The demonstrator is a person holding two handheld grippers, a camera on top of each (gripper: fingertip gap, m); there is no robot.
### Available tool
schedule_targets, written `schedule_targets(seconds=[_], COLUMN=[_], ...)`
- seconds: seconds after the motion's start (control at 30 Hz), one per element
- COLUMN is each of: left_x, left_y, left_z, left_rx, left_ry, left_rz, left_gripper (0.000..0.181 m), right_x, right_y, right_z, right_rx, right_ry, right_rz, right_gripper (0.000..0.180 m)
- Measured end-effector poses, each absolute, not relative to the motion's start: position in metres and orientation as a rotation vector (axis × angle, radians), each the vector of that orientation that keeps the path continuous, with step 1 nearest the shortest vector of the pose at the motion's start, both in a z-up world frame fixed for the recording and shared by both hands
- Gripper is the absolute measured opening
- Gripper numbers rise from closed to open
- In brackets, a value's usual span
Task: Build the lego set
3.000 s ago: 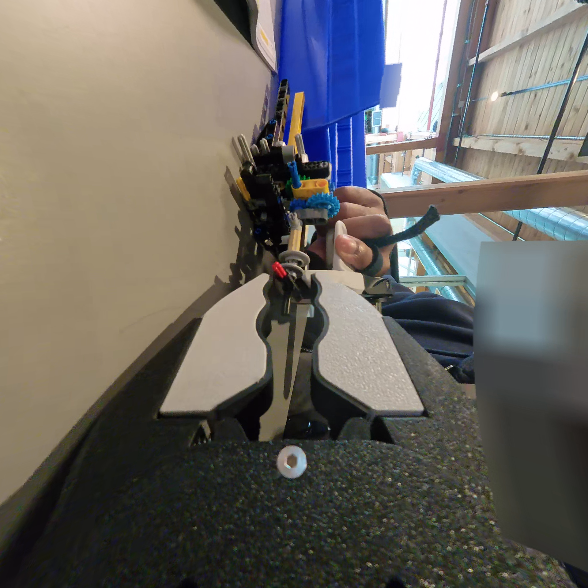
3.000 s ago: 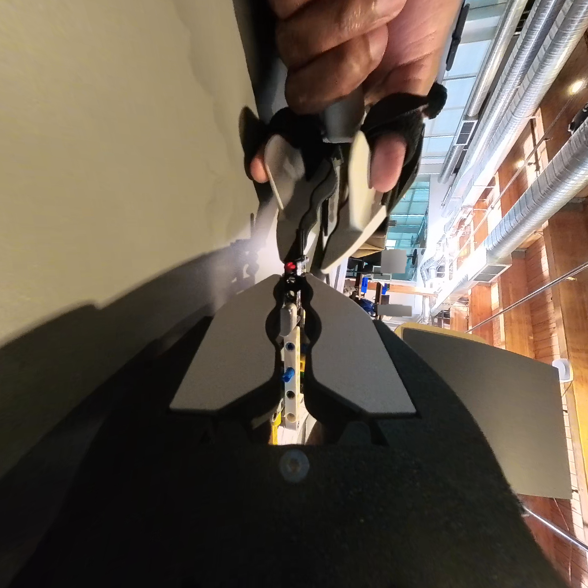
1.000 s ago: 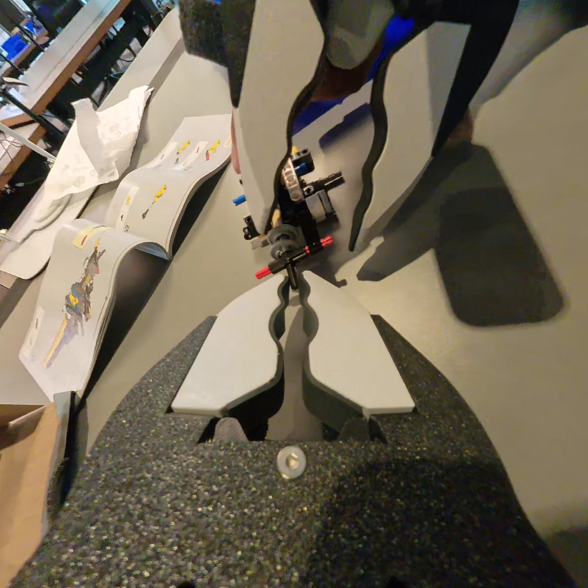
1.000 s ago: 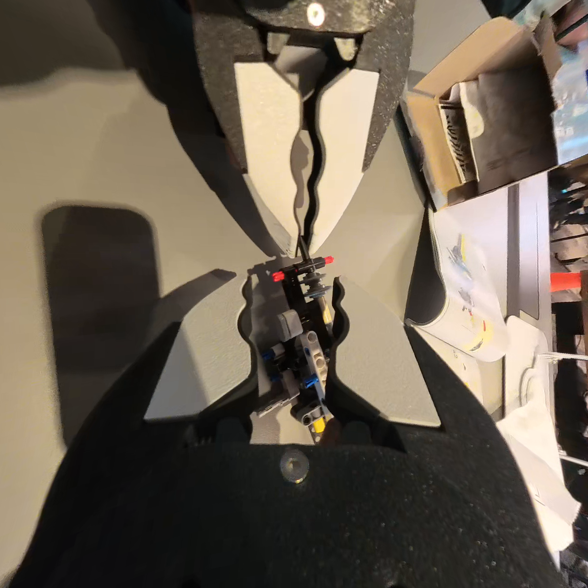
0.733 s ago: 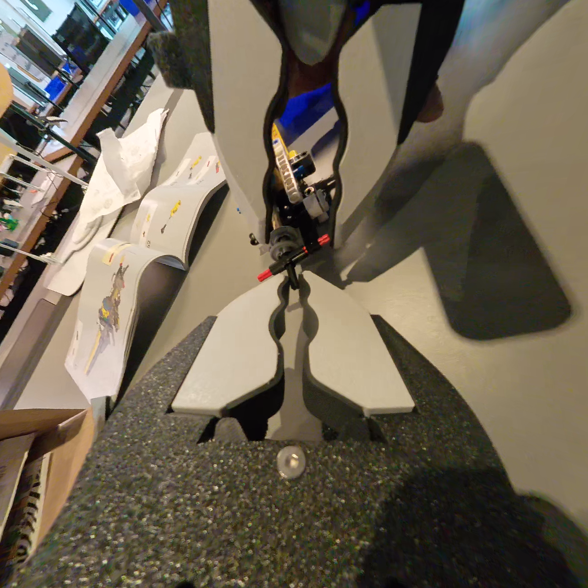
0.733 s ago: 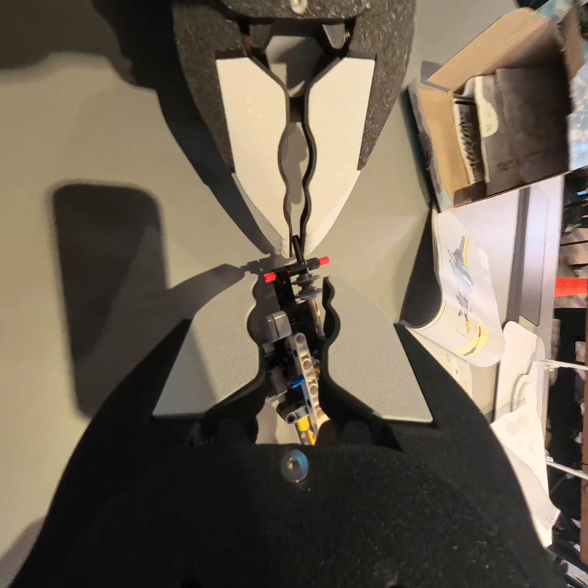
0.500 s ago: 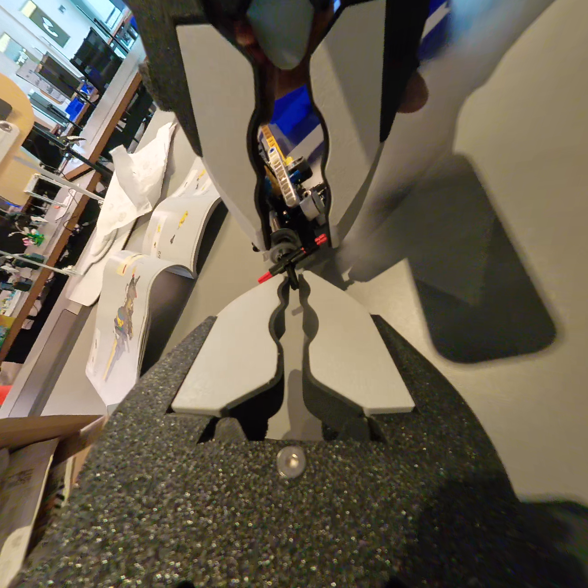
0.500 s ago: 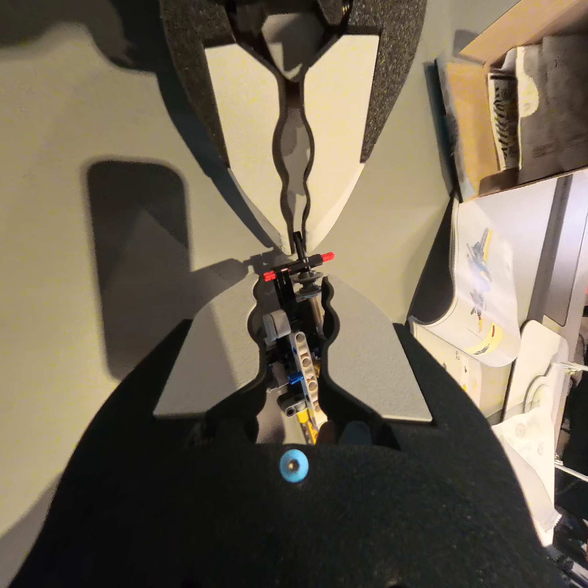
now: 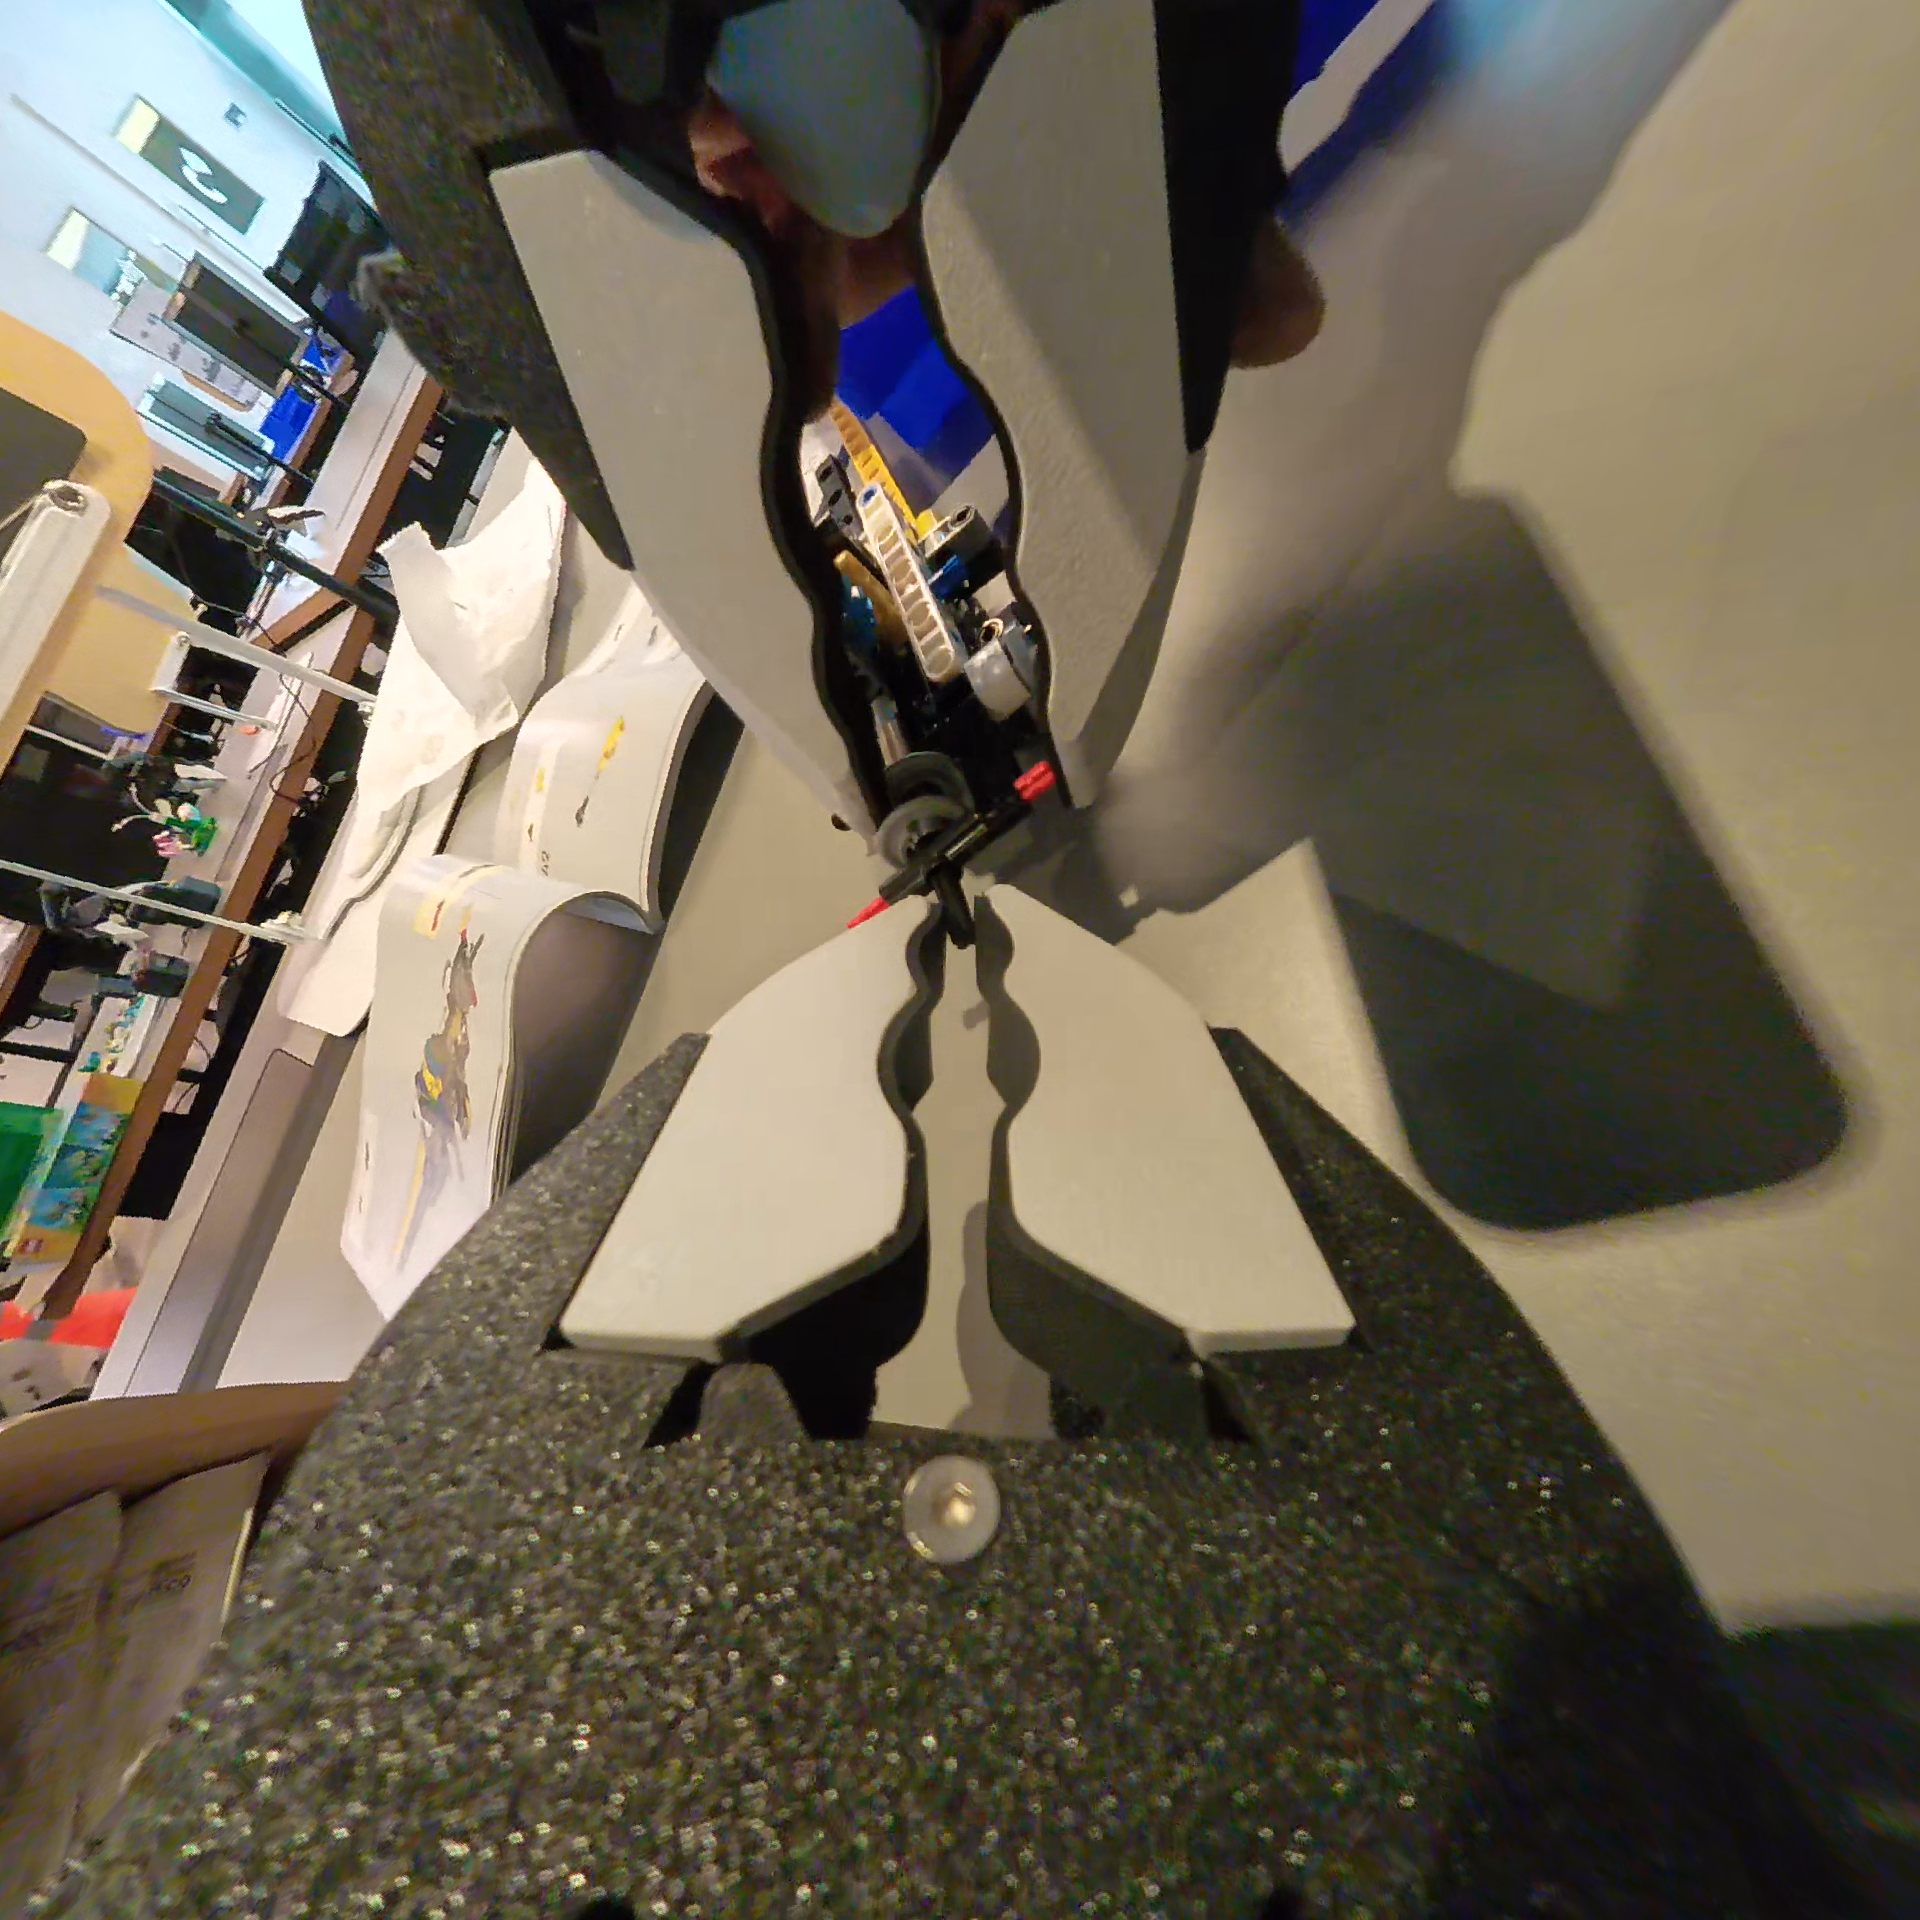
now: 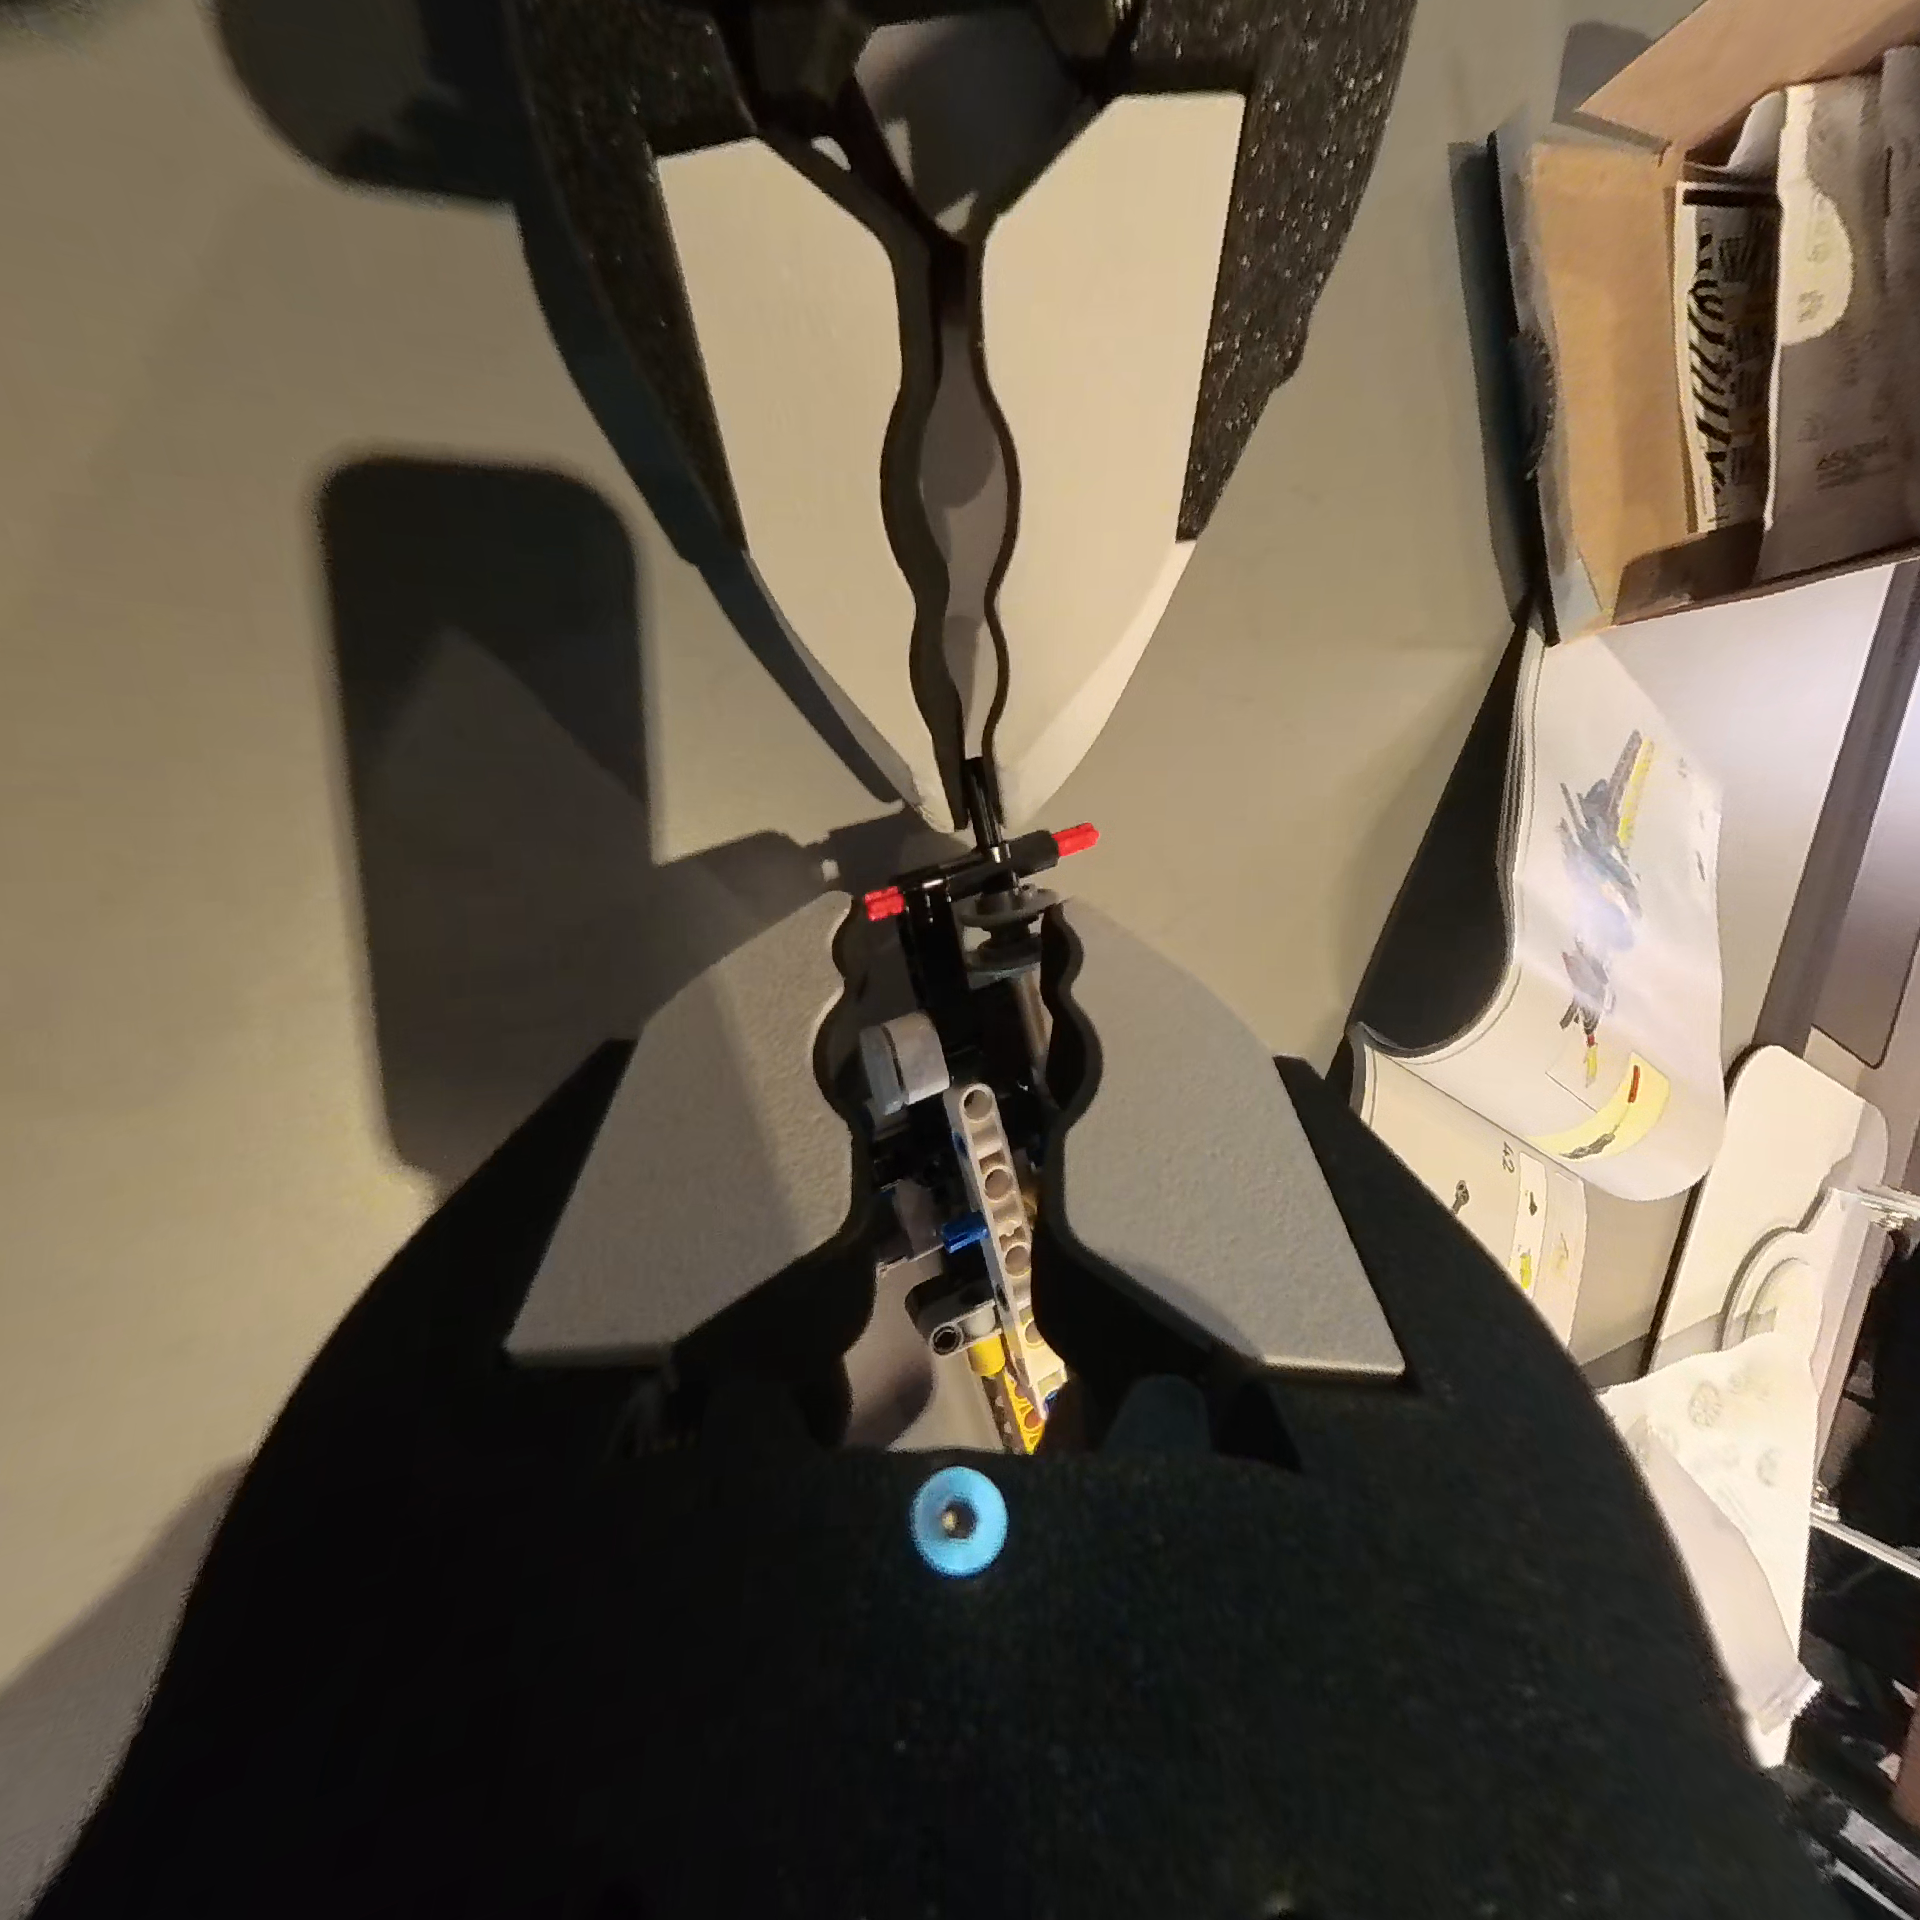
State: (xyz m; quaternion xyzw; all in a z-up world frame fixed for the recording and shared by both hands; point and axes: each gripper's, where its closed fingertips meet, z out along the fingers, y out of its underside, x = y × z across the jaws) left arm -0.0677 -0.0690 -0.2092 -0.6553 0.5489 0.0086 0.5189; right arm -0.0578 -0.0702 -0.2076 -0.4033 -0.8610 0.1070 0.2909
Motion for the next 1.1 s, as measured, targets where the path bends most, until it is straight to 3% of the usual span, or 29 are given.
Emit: schedule_targets(seconds=[1.1], left_x=[-0.0666], left_y=[-0.0650], left_z=[-0.2099], left_rx=[-1.527], left_ry=[1.319], left_rz=[0.038], left_gripper=[0.005], right_x=[-0.0568], right_y=[-0.0660], right_z=[-0.2060], right_rx=[-1.025], right_ry=[-2.266], right_rz=[0.238], right_gripper=[0.027])
